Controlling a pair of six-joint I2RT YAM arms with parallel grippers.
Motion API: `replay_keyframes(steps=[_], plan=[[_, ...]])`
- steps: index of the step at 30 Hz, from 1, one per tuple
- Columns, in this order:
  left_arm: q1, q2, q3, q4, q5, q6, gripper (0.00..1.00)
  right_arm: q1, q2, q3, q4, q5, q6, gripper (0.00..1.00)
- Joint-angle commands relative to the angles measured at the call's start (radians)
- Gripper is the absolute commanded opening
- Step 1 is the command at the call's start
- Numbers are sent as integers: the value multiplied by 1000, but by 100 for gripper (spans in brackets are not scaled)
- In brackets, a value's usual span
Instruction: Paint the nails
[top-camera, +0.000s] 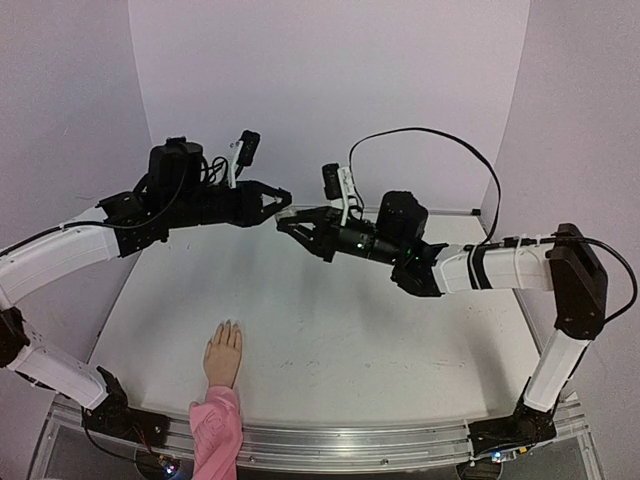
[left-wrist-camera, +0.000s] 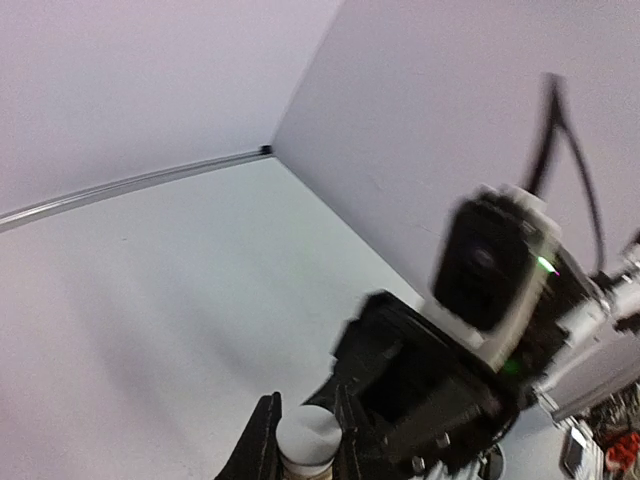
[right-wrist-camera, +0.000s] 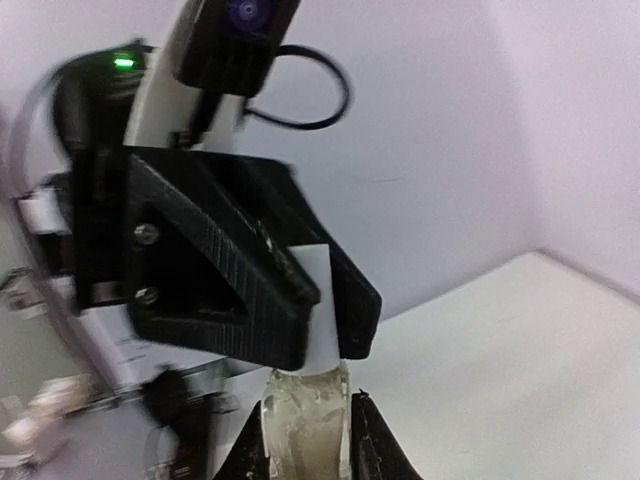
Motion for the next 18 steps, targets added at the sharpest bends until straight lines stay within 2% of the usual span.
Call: replay_keyframes(steps=[1, 2, 4, 9, 10, 11, 12, 14, 16, 18], plan=[[-33, 76, 169, -285, -404, -107, 0, 124, -73, 24, -228, 1206, -452, 0], [-35, 100, 192, -299, -426, -125, 0, 129, -60, 8, -199, 1287, -503, 0], [-37, 148, 230, -304, -413, -144, 0, 129, -48, 5, -190, 1295, -520, 0], [-37, 195, 261, -262, -269, -135, 0, 129, -57, 21, -215, 1029, -482, 0], [-37, 189, 253, -241, -242, -126, 6, 125, -62, 18, -213, 963, -480, 0], [-37, 176, 229, -212, -209, -116, 18, 116, -68, 13, -209, 890, -476, 0], [-36, 161, 208, -179, -173, -104, 36, 104, -77, 3, -201, 805, -463, 0], [-36, 123, 171, -134, -108, -82, 60, 68, -100, -25, -175, 648, -396, 0], [-36, 83, 152, -127, -73, -58, 73, 23, -119, -53, -151, 467, -347, 0], [-35, 43, 129, -127, -50, -31, 81, -23, -124, -58, -131, 239, -302, 0]])
